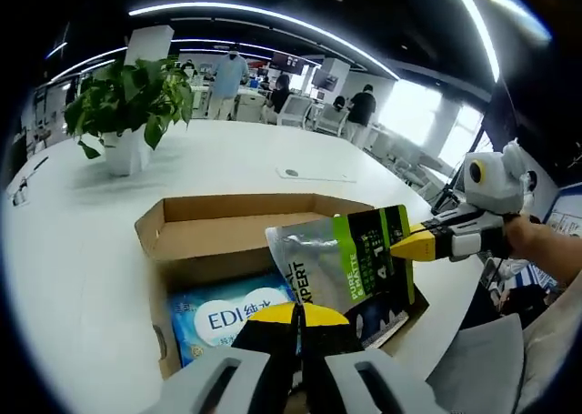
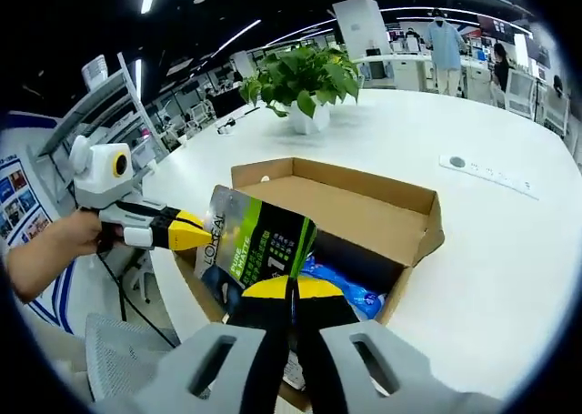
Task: Operate the shoe box by opening the lid, removing the specified soft item, and placing it in the target area until the item is outside and the box remains undamaged.
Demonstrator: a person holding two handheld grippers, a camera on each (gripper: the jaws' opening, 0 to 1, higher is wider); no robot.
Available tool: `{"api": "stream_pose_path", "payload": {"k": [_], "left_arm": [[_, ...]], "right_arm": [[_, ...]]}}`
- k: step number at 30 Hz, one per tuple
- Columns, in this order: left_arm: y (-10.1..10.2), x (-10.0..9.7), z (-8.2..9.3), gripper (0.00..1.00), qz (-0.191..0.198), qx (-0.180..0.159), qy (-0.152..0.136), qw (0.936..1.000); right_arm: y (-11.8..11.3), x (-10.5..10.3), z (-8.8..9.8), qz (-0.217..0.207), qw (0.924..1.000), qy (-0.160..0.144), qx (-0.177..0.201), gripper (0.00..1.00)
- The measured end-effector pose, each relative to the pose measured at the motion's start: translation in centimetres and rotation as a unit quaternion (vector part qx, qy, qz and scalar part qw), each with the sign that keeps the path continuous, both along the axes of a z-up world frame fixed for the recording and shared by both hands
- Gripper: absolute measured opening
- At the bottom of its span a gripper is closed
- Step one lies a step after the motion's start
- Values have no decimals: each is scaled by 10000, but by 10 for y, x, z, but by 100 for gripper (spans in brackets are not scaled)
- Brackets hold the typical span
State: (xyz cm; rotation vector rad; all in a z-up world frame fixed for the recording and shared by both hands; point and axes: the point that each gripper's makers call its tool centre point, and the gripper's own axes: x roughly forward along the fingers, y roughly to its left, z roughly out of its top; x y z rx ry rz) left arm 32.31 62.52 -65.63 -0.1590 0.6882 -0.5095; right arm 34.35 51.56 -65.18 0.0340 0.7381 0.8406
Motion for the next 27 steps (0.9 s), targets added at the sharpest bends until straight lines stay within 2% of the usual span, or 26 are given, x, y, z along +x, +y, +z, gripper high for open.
{"api": "stream_pose_path", "payload": {"k": [15, 27], "left_arm": [[-45, 11, 14, 0, -400, 15, -130, 9991], [-85, 18, 16, 0, -607, -51, -164, 9980]], "right_arm": [[-48, 7, 24, -388, 9992, -83, 43, 0], [-87, 9, 31, -645, 9978, -117, 3, 0]]}}
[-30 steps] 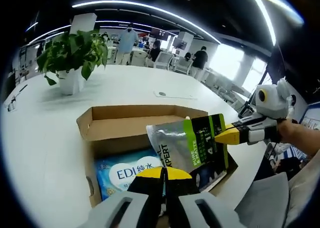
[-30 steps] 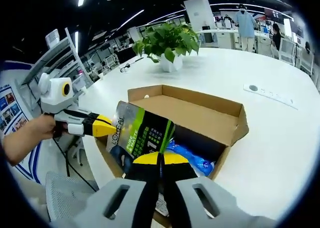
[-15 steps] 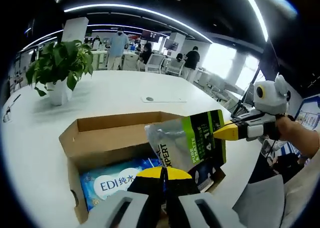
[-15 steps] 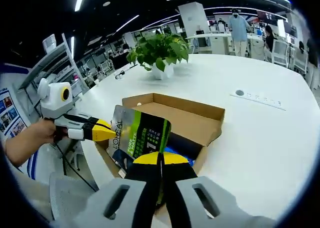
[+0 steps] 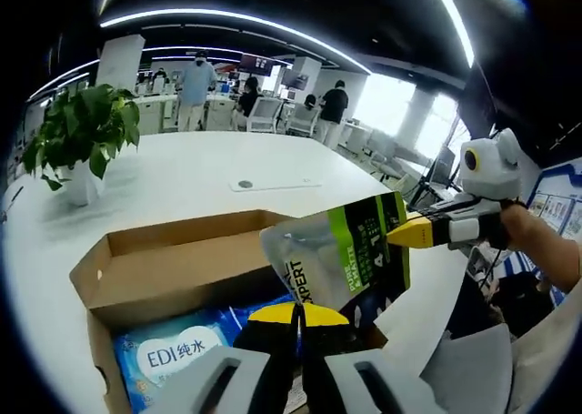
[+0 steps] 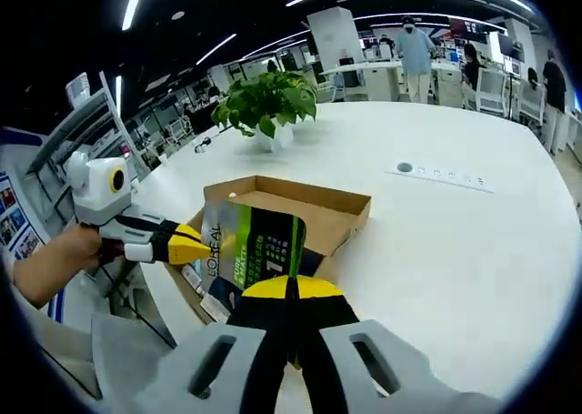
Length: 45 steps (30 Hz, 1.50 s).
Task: Operate the shoe box by opening the lid, removing the specified soft item, and placing it in the target area until the item is outside and the box remains undamaged.
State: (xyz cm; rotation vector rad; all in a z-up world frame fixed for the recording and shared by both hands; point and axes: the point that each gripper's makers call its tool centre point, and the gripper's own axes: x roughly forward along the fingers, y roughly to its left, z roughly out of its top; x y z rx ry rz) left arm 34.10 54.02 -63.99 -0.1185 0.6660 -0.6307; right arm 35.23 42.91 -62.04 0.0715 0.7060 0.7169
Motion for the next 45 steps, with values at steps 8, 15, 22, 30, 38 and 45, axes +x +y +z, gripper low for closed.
{"api": "stream_pose_path", "payload": {"k": [8, 15, 22, 30, 38, 45], "left_arm": [[-25, 3, 3, 0, -157, -32, 5, 9999], [-51, 7, 3, 0, -390, 11, -2, 9992], [-70, 10, 0, 0, -542, 25, 30, 9985], [-91, 12, -6, 0, -740, 33, 117, 9972], [-110, 19, -12, 0, -874, 71, 199, 9959], [-123, 25, -20, 0, -931, 90, 281, 9952]], "right_arm": [[-28, 6, 3, -243, 9997, -44, -31, 0], [-50, 9, 1, -426, 9990, -32, -85, 0], [-71, 13, -4, -584, 9981, 14, -180, 0], [-92, 17, -11, -731, 9969, 48, -280, 0], [-110, 22, -16, -866, 9955, 109, -366, 0], [-122, 28, -23, -933, 9945, 176, -451, 0]]}}
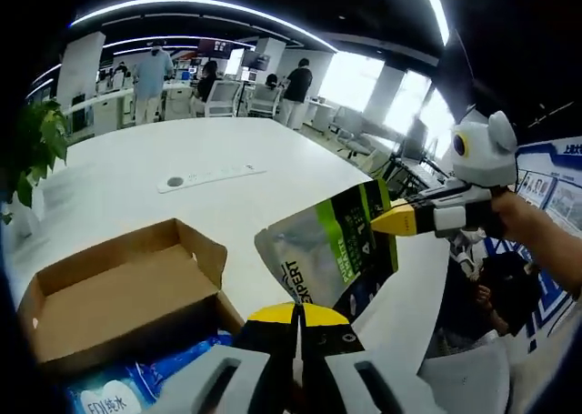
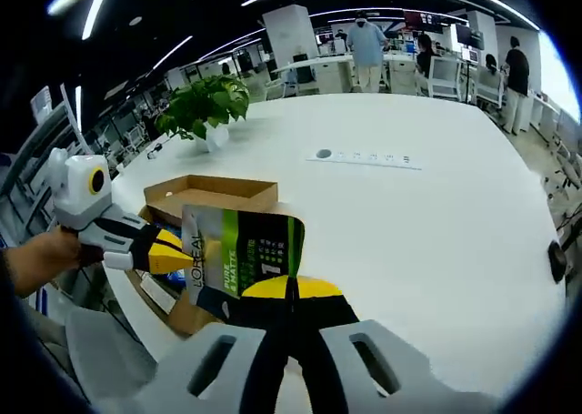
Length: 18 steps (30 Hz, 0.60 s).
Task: Operate the shoe box by opening the lid, removing the specified soft item, and placing it in the target area until the item is outside and the box remains undamaged.
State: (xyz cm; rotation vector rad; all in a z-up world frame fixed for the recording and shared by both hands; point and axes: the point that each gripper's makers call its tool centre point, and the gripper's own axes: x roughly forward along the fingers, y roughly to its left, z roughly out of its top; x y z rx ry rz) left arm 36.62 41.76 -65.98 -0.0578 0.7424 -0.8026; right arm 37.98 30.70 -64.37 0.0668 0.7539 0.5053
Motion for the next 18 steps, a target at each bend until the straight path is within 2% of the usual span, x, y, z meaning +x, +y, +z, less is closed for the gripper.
{"api": "stream_pose_path", "payload": {"k": [8, 18], "left_arm": [[-10, 8, -11, 0, -48, 140, 112, 9998], [-18, 24, -29, 0, 87, 248, 529, 9983]], "right_arm": [[-9, 9, -15, -25, 9998, 145, -106, 0], [-18, 25, -33, -7, 9991, 339, -270, 0]]}}
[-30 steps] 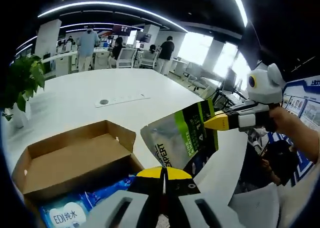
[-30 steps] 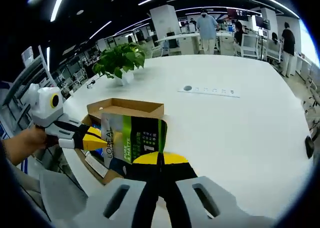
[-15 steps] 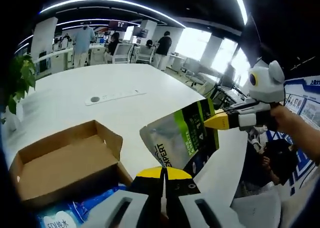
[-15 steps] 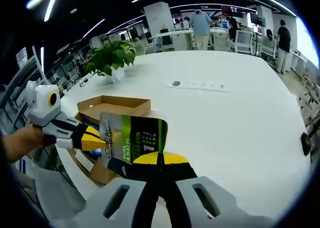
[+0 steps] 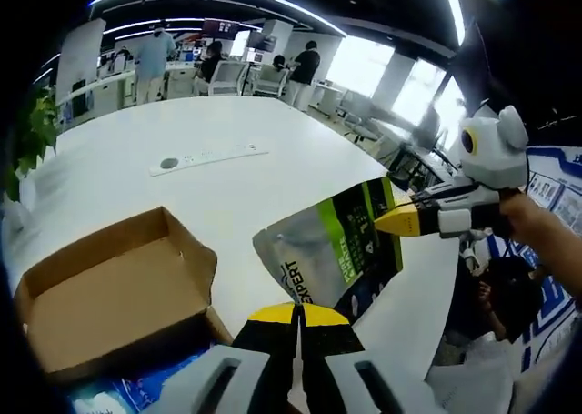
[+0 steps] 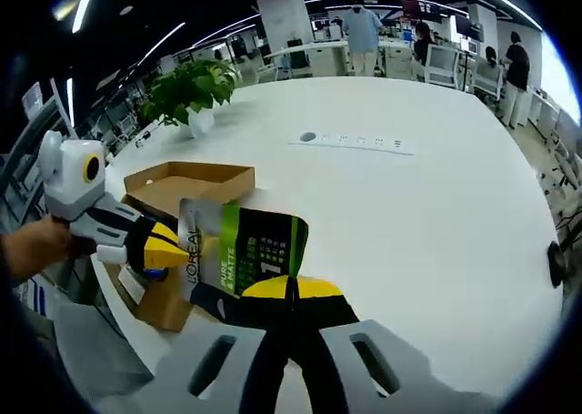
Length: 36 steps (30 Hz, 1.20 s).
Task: Operate the shoe box by opening the lid, removing the specified soft item, and placing it in the target area until the item is outside and the box remains undamaged.
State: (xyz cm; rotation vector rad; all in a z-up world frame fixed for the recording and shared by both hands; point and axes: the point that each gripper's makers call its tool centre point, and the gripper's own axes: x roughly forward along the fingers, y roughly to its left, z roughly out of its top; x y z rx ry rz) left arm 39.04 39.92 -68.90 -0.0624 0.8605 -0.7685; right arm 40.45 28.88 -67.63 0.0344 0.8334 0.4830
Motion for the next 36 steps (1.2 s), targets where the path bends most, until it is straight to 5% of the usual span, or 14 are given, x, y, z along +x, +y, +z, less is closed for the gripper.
{"api": "stream_pose_path", "payload": {"k": [17, 23, 36], "left_arm": [[-7, 18, -32, 0, 342, 345, 506, 9975], [-7, 18, -40, 0, -84, 935, 212, 9954], [-12, 24, -56, 0, -663, 1654, -42, 9840]], "right_arm": [[-5, 19, -36, -103, 9996, 255, -67, 0], [-5, 22, -48, -90, 9994, 330, -70, 0], [-9, 25, -70, -150, 9988, 469, -56, 0]]}}
